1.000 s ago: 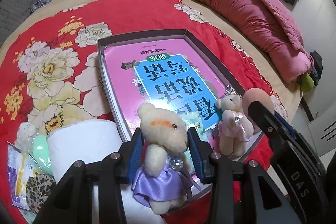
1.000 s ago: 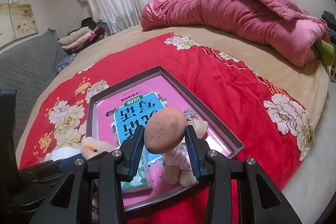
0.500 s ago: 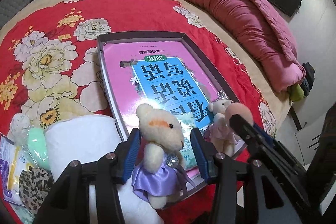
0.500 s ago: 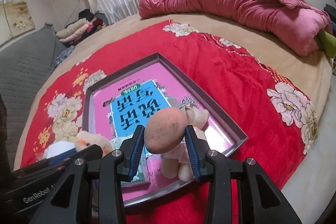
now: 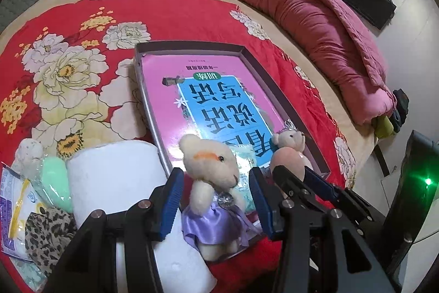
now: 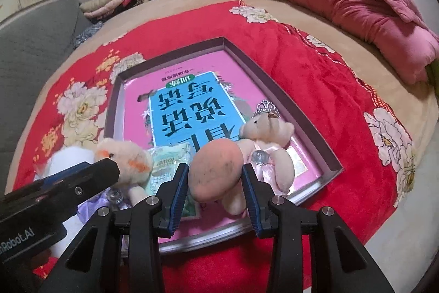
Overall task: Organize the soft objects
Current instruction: 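Lower the pink sponge onto the tray and open the right tool while the left holds the bear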
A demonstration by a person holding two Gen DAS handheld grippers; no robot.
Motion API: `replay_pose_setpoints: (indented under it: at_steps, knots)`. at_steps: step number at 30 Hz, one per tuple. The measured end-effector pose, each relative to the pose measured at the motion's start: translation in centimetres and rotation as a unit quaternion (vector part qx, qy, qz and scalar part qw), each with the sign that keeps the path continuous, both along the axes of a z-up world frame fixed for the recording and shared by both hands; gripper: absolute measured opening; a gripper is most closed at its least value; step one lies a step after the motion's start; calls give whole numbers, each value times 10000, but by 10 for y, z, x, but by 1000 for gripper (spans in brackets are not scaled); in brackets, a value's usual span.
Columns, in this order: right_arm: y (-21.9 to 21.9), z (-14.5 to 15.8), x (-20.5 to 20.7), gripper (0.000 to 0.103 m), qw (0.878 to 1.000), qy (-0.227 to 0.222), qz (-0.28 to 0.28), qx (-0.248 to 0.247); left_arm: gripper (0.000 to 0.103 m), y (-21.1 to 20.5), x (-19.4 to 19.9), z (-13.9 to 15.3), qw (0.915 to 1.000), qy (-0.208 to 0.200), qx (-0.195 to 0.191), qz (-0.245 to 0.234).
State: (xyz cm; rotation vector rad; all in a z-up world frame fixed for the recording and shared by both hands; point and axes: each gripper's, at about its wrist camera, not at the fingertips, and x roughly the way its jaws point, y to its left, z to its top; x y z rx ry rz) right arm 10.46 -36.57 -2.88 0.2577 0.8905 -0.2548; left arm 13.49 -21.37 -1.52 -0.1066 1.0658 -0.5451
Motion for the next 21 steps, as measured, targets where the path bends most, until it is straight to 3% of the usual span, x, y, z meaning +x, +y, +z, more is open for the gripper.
replay_pose_setpoints:
  at_steps: [17, 21]
  knots:
    - [-21, -14, 1, 41, 9980, 342, -461, 269, 49, -18, -4, -4, 9998, 45, 36, -205]
    - [-24, -16, 1, 44, 9973, 387, -544, 291, 49, -18, -4, -4, 9998, 35, 37, -201]
